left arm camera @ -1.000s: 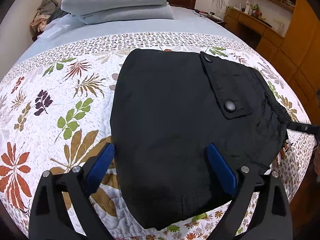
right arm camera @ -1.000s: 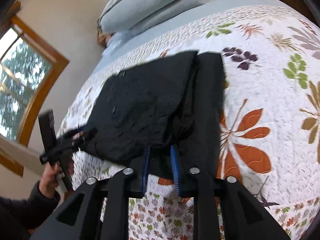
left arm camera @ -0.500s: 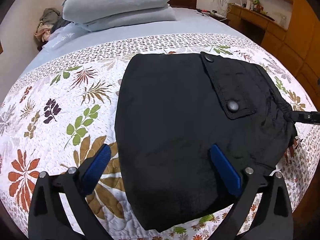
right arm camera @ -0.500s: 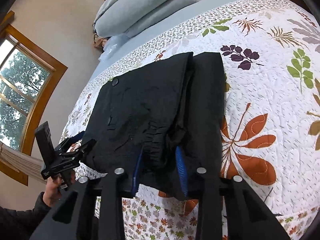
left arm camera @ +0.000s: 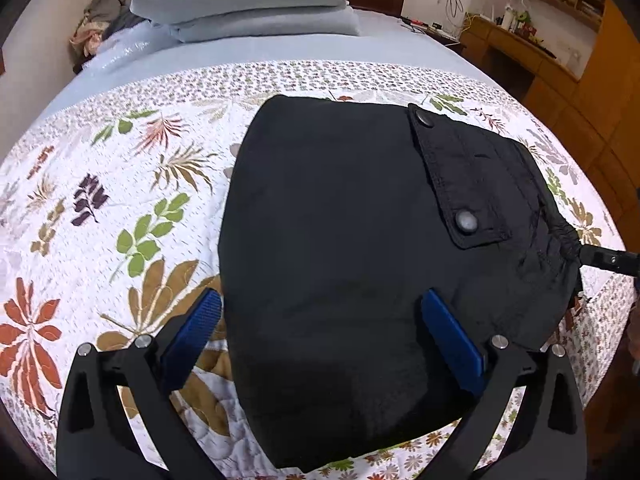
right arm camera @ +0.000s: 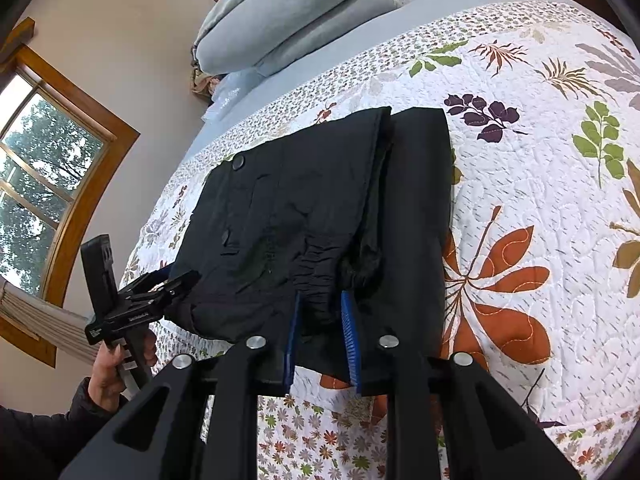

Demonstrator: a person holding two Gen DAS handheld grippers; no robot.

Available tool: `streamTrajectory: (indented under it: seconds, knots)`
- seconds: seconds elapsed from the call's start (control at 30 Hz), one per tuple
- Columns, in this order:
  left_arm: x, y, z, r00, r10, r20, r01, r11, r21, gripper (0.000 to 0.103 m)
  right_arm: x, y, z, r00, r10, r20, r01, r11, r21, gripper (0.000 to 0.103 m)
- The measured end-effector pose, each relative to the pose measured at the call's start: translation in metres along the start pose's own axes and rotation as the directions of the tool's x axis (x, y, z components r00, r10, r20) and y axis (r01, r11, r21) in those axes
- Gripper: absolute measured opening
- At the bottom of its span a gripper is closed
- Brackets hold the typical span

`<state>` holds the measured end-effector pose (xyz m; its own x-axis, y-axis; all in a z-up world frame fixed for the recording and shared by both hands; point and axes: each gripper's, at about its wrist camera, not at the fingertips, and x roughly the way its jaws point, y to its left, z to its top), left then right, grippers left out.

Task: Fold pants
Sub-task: 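Release the pants and lift both grippers away from the stack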

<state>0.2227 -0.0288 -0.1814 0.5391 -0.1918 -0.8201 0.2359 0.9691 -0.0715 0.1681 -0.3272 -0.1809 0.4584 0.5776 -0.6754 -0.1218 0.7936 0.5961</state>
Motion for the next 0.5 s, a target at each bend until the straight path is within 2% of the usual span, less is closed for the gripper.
streamTrajectory:
  seconds: [0.1,0.13,0.2,0.27,0.4,0.5]
  knots:
    - [-0.003,-0.002,-0.001,0.999,0.031,0.01,-0.031,0.999,0.017,0.1,0.004,0.002,0.001,1.0,-0.002,-0.001,0.002,1.0,0.003,0.033]
    - [-0.004,-0.003,-0.001,0.999,0.038,0.011,-0.038,0.999,0.016,0.1,0.005,0.004,0.002,1.0,-0.002,-0.002,0.002,1.0,0.004,0.039]
    - [-0.006,-0.002,-0.001,0.999,0.051,0.014,-0.051,0.999,0.015,0.1,0.01,0.008,0.003,1.0,-0.015,-0.004,0.015,1.0,-0.011,0.041]
    - [-0.007,-0.002,-0.001,0.998,0.067,0.015,-0.067,0.998,0.011,0.1,0.014,0.011,0.004,0.999,-0.03,-0.012,0.029,0.999,-0.03,0.037]
    - [-0.01,-0.001,-0.002,0.997,0.078,0.019,-0.078,0.997,0.013,0.1,0.009,0.009,0.005,1.0,-0.014,-0.01,0.013,1.0,-0.024,0.02]
    - [-0.012,-0.001,-0.003,0.996,0.081,0.02,-0.082,0.997,0.015,0.1,0.003,0.006,0.004,1.0,0.0,-0.001,-0.001,1.0,-0.017,0.017]
